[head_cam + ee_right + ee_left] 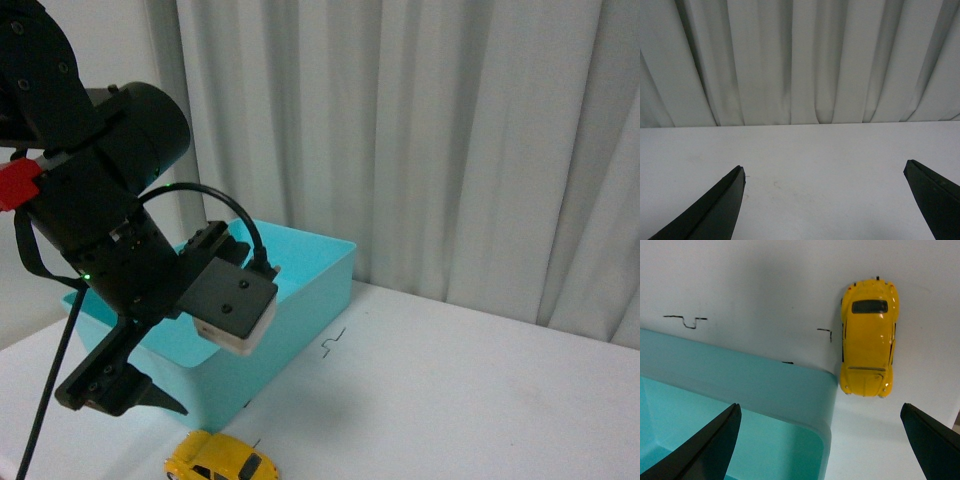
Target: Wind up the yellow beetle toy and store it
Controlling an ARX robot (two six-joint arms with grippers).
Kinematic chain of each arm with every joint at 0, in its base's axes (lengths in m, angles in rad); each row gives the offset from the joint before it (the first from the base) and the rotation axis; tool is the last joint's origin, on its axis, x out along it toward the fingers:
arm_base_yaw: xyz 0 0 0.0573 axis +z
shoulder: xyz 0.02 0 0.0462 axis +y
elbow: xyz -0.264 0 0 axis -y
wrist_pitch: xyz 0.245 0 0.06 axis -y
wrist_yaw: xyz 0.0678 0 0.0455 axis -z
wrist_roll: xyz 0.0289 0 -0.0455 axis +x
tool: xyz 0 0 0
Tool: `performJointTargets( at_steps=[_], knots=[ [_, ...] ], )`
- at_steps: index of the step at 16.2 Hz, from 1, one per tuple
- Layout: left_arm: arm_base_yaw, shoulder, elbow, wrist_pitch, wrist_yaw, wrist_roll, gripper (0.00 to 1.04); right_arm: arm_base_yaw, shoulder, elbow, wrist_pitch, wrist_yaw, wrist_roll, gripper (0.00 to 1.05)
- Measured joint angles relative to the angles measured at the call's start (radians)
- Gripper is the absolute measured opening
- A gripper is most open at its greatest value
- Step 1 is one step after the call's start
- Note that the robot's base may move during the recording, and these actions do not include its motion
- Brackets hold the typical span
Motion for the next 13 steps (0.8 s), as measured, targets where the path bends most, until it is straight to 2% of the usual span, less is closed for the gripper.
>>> performJointTargets(
  at_steps=[9,13],
  knots=[
    [-0.037,0.11,-0.051,0.057,-0.096,0.036,0.98,0.0,0.0,0.0,0.0,0.0,0.0,0.98],
    [-0.074,0.161,-0.095,0.116,-0.1,0.036,0.98,0.0,0.0,0.0,0.0,0.0,0.0,0.98]
  ],
)
